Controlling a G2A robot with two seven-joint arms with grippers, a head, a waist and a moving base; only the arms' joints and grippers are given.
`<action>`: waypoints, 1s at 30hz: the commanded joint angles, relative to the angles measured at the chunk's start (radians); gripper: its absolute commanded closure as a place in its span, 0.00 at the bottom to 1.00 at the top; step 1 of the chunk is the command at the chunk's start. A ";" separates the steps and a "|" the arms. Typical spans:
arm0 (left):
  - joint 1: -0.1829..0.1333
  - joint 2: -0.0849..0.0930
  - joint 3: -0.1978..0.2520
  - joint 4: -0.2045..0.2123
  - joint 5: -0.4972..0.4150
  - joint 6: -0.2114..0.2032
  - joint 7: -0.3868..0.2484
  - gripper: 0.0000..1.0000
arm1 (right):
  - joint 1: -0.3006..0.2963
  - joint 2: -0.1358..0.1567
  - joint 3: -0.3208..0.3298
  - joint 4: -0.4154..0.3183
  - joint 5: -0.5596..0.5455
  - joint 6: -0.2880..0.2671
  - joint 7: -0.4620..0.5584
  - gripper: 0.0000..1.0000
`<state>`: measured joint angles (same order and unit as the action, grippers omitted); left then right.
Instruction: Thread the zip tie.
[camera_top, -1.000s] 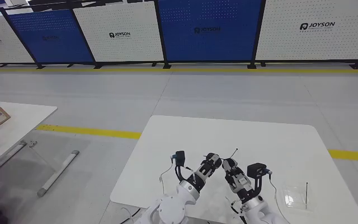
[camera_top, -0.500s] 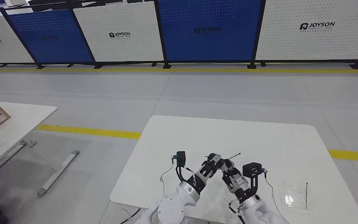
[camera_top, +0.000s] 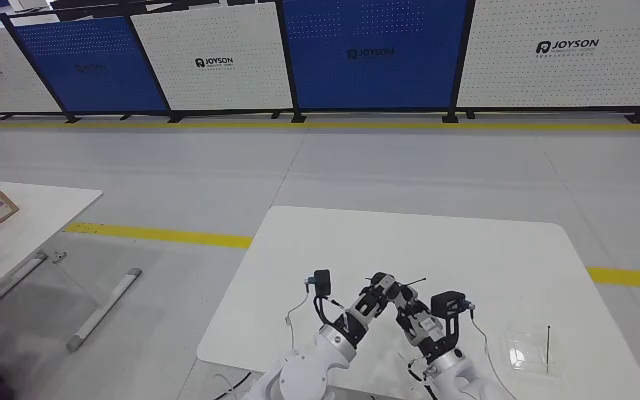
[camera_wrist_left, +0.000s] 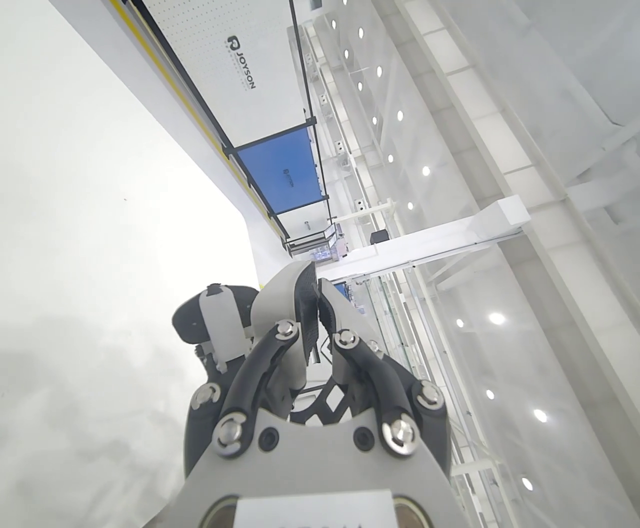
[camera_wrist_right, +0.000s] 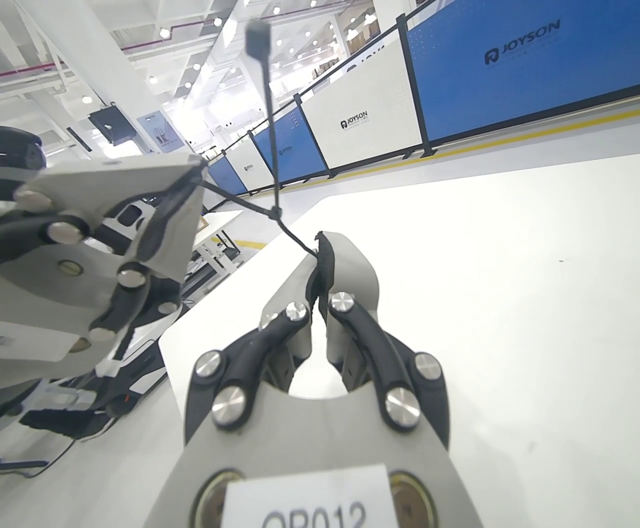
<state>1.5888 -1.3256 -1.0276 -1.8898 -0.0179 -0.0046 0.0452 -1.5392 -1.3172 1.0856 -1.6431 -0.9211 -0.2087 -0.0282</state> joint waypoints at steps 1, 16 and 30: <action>0.003 0.001 -0.001 -0.003 -0.001 -0.010 0.000 1.00 | 0.001 0.000 -0.002 0.003 -0.003 0.001 0.002 1.00; 0.035 0.007 -0.013 -0.041 -0.008 -0.069 -0.006 1.00 | 0.004 0.001 -0.001 0.016 0.000 -0.008 0.005 1.00; 0.060 0.012 -0.014 -0.068 0.009 -0.090 -0.004 1.00 | 0.002 0.001 -0.002 0.018 -0.002 -0.007 0.004 1.00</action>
<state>1.6477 -1.3137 -1.0409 -1.9578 -0.0115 -0.0964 0.0390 -1.5374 -1.3161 1.0836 -1.6250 -0.9247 -0.2158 -0.0239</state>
